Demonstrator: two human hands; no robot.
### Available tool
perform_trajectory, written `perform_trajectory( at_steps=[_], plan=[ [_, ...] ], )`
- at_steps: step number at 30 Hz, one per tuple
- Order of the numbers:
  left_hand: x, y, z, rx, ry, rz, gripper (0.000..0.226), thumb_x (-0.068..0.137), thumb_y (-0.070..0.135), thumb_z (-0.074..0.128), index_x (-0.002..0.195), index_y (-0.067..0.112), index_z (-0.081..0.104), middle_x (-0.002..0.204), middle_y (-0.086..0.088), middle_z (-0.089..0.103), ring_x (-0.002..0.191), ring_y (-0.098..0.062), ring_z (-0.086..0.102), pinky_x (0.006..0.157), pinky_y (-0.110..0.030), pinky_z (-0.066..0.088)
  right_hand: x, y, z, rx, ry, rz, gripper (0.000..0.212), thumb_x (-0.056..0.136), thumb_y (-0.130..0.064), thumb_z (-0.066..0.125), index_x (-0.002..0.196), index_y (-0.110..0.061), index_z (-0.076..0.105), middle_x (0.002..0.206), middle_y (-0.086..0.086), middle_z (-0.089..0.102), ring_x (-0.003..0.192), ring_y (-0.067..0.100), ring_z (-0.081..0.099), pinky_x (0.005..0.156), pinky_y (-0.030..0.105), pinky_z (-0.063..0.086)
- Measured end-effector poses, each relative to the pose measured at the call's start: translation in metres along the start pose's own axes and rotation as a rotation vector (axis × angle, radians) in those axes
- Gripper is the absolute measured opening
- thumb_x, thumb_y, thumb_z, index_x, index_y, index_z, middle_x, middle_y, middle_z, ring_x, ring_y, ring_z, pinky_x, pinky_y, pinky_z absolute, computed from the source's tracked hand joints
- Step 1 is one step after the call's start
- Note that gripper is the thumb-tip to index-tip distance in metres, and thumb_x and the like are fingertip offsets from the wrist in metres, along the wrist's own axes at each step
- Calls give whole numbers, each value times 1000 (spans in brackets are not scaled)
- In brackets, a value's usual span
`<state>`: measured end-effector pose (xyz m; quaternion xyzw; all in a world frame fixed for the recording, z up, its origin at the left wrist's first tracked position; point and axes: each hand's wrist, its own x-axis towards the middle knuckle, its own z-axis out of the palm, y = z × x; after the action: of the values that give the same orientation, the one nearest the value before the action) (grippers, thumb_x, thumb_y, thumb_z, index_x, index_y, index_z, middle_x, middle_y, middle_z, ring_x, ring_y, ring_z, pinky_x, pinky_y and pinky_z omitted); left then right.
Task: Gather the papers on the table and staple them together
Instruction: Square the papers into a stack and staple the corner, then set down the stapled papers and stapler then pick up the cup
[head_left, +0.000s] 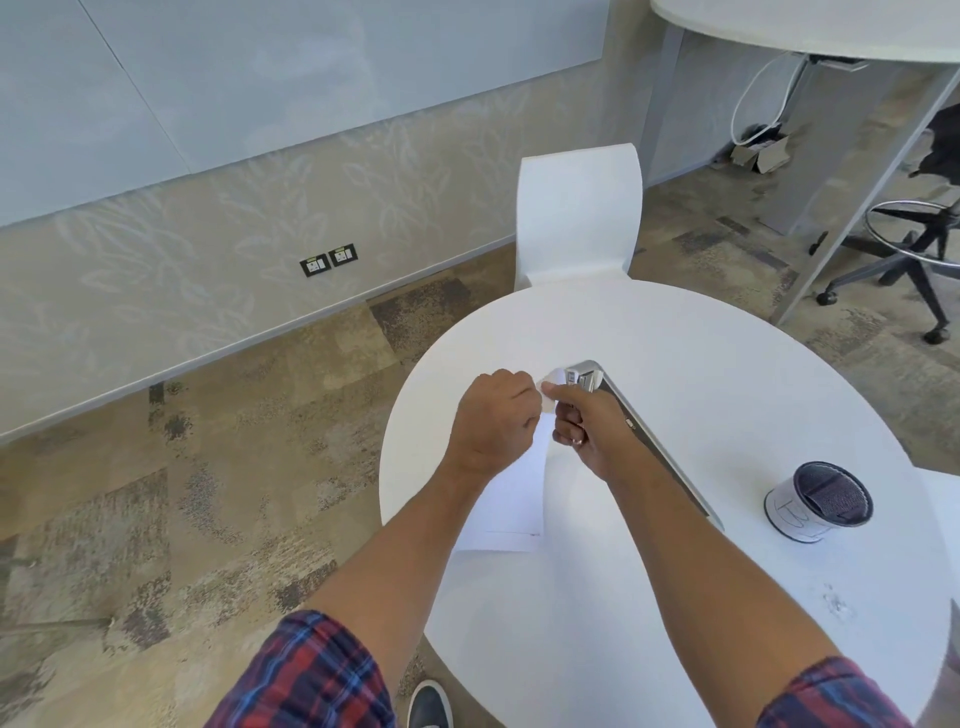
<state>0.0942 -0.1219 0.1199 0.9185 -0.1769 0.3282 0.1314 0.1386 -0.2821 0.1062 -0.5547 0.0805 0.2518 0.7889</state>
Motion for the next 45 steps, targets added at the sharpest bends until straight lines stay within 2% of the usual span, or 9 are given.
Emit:
perform_trajectory(
  at_steps=[8,13,17,20,23,26,33,38,45],
  plan=[
    [-15,1,6,-25,-27,43,13,76,-4,64,77,9,64,81,-5,62,65,-27,54,52,-38,46,-2,2,-10,-45,-9,-22,49,90,-6,73,56,-24,42,57,-3,19,43,14,16,49,28,21],
    [-24,-4,5,-96,-154,-292,31,84,12,65,114,18,69,104,4,73,86,-22,70,64,-34,58,-3,0,-15,-25,21,-49,44,91,-9,74,54,-23,55,58,-2,17,46,16,14,51,29,21],
    [-26,-17,5,-174,-257,-543,16,97,20,58,103,21,73,79,3,73,73,-24,65,66,-34,52,-6,5,-21,-63,154,-139,21,91,-30,80,89,-9,74,57,-4,23,48,16,21,51,27,25],
    [-23,-22,0,-366,-164,-767,25,96,14,61,72,15,55,58,8,48,55,-11,44,56,-28,35,-5,22,-37,-42,428,-210,23,82,-25,88,86,-13,69,60,-4,47,45,16,33,46,25,31],
    [-29,-33,5,-598,-88,-1051,17,96,16,64,80,13,66,73,5,66,65,-5,57,56,-14,44,-8,46,-56,-73,524,-129,28,78,-23,91,90,-13,67,60,-1,51,43,17,34,44,25,32],
    [-44,-47,17,-716,-54,-1180,24,86,33,65,86,8,67,81,-4,71,70,-16,61,68,-31,51,-15,67,-75,-194,451,17,40,77,-28,92,72,-17,54,51,-3,42,39,14,31,45,26,28],
    [-70,-54,29,-737,-102,-1279,24,97,21,66,95,-2,66,78,0,64,65,-12,54,55,-16,41,-23,104,-87,-331,248,128,49,84,-9,84,61,-15,42,49,1,38,39,15,32,42,26,27],
    [-116,-56,40,-748,-316,-1392,43,92,13,70,132,12,55,107,-7,70,95,-21,68,79,-28,53,-10,122,-87,-453,316,180,45,85,-14,83,66,-13,43,53,8,43,43,18,36,46,28,30],
    [-150,-48,49,-476,-388,-1311,18,87,-2,63,97,11,70,87,3,64,82,-17,60,55,-8,39,3,139,-86,-652,312,227,32,90,-20,72,69,-13,49,63,8,48,56,22,42,58,31,35]
  ],
)
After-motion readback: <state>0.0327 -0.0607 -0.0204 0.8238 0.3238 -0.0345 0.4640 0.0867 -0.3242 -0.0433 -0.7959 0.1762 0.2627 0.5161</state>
